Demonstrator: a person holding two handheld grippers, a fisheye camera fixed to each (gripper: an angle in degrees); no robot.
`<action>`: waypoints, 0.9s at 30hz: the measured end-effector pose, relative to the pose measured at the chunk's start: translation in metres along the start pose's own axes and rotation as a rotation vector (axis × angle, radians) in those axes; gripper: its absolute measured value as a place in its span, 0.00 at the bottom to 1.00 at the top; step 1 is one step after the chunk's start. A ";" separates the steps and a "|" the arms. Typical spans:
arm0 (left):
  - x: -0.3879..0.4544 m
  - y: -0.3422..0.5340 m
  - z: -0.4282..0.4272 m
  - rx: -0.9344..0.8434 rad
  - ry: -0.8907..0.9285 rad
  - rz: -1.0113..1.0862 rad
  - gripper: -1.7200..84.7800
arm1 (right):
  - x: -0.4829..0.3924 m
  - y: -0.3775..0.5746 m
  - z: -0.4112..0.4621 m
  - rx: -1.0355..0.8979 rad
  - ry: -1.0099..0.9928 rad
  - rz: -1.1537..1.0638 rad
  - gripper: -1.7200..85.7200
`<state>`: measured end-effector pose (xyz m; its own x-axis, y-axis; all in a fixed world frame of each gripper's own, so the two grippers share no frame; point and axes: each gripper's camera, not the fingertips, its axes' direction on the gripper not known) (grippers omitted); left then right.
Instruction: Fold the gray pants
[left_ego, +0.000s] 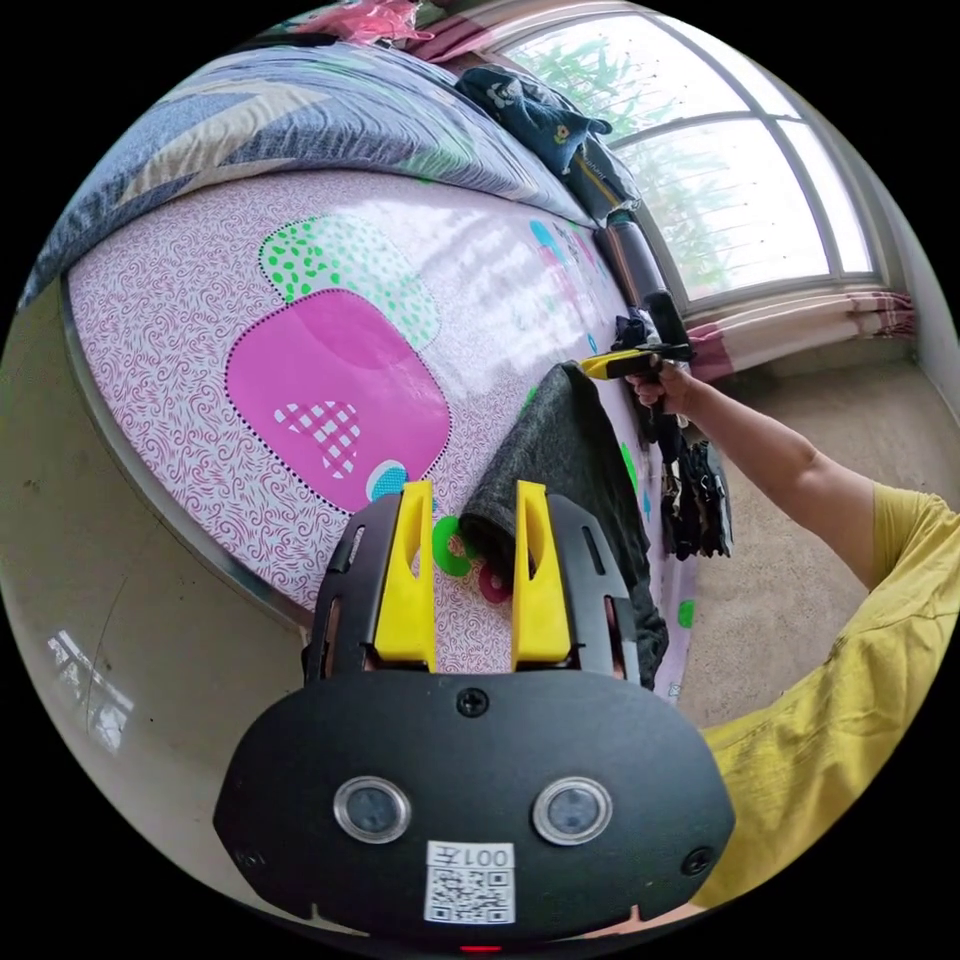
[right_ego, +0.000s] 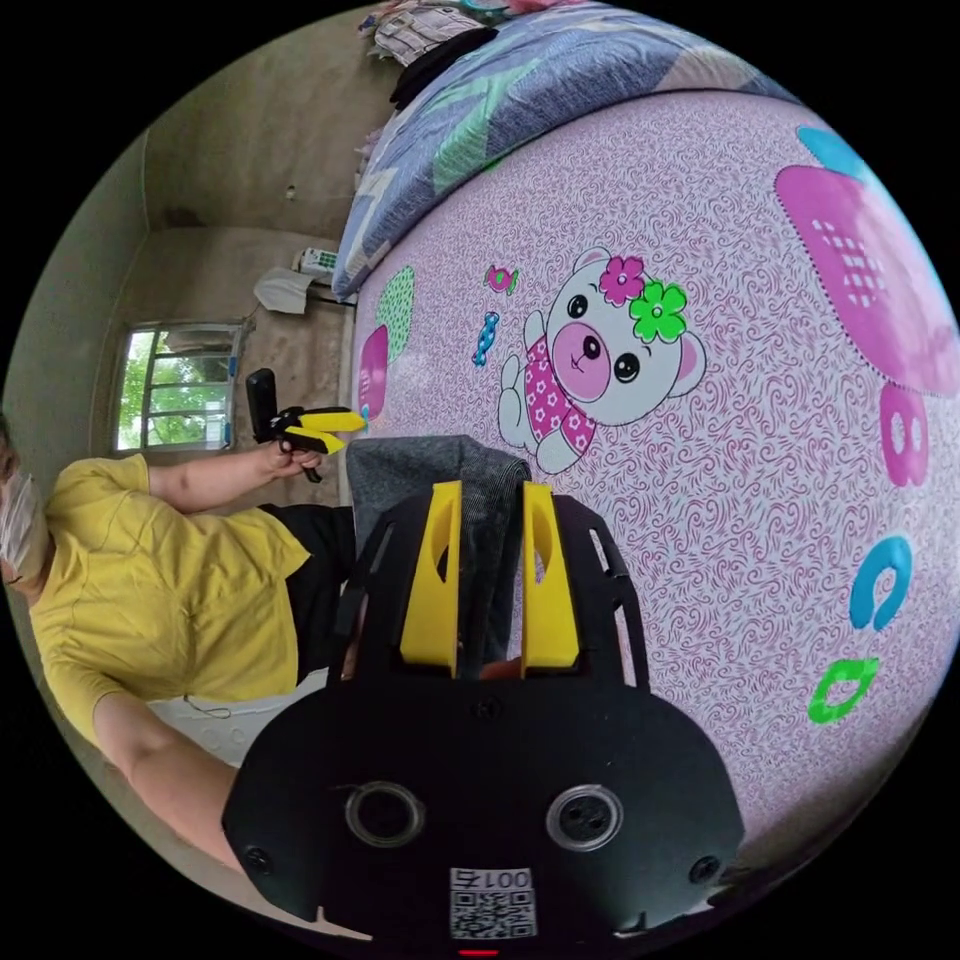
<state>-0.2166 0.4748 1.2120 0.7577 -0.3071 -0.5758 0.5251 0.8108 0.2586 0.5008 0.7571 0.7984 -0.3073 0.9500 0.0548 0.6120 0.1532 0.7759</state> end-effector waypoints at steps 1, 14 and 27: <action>-0.003 -0.001 0.000 -0.003 0.004 0.005 0.11 | 0.002 0.000 0.001 -0.004 -0.020 -0.004 0.12; -0.022 0.016 0.013 -0.099 0.169 0.023 0.10 | 0.018 0.012 -0.022 0.120 -0.120 0.039 0.14; -0.046 0.050 0.025 -0.144 0.227 0.002 0.02 | -0.035 -0.026 0.033 -0.130 -0.058 -0.089 0.06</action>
<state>-0.2156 0.5172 1.2706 0.6436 -0.1990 -0.7390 0.4507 0.8789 0.1559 0.5195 0.7292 0.7560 -0.3110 0.9490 -0.0508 0.4838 0.2041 0.8511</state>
